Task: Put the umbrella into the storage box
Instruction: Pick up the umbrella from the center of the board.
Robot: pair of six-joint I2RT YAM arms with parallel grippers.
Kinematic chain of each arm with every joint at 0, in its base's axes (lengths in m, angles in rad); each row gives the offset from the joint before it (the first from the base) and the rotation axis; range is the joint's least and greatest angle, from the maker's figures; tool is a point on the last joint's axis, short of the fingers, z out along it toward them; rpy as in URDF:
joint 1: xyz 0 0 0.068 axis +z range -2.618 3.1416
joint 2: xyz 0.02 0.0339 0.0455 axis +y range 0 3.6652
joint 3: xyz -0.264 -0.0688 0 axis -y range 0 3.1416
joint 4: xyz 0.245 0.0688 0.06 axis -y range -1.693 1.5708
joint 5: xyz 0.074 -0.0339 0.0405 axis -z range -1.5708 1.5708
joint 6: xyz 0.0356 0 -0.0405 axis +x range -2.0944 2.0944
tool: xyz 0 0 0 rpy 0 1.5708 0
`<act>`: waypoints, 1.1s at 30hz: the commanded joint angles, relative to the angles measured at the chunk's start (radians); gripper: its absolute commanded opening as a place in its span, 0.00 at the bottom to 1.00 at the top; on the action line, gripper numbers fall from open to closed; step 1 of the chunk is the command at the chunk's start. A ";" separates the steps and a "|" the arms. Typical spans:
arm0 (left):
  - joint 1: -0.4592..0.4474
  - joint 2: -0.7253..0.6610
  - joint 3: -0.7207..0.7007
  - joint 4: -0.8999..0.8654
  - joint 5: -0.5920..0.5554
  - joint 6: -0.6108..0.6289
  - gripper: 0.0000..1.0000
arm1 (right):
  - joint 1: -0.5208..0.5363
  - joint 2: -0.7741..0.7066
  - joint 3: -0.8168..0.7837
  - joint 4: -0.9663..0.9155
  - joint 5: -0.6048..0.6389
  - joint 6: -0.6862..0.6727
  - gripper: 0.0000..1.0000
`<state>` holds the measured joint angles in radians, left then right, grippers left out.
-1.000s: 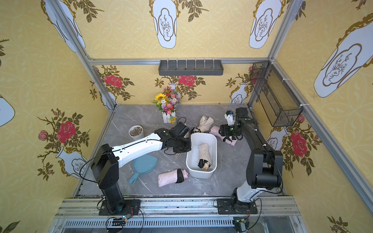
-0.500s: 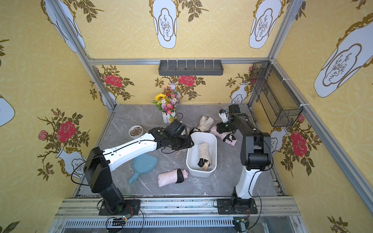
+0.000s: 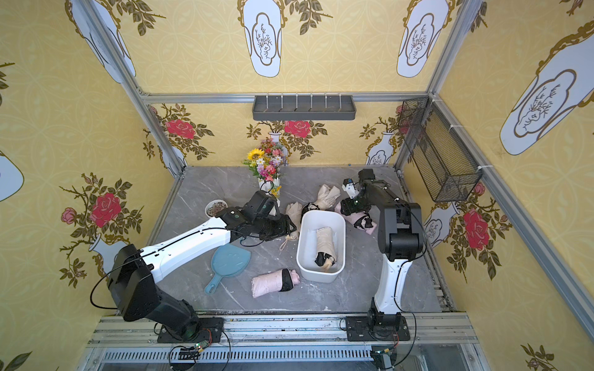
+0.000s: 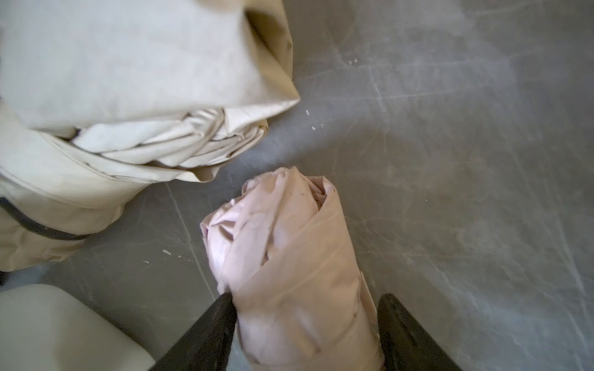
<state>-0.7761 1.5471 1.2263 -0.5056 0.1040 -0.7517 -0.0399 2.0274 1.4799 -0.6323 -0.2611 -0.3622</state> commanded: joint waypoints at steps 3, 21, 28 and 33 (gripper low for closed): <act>0.023 -0.054 -0.062 0.032 0.020 0.023 0.64 | -0.008 -0.040 -0.037 -0.063 0.027 0.067 0.56; 0.052 -0.200 -0.201 0.037 -0.015 0.023 0.64 | -0.050 -0.354 -0.105 -0.185 0.051 0.433 0.26; 0.070 -0.202 -0.220 0.037 -0.005 0.052 0.64 | -0.033 -0.576 -0.071 -0.298 0.034 0.571 0.28; 0.072 -0.218 -0.232 0.045 -0.013 0.048 0.64 | 0.006 -0.710 -0.043 -0.346 -0.045 0.705 0.24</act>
<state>-0.7063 1.3342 1.0042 -0.4736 0.0937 -0.7155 -0.0479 1.3655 1.4250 -0.9443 -0.2440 0.2264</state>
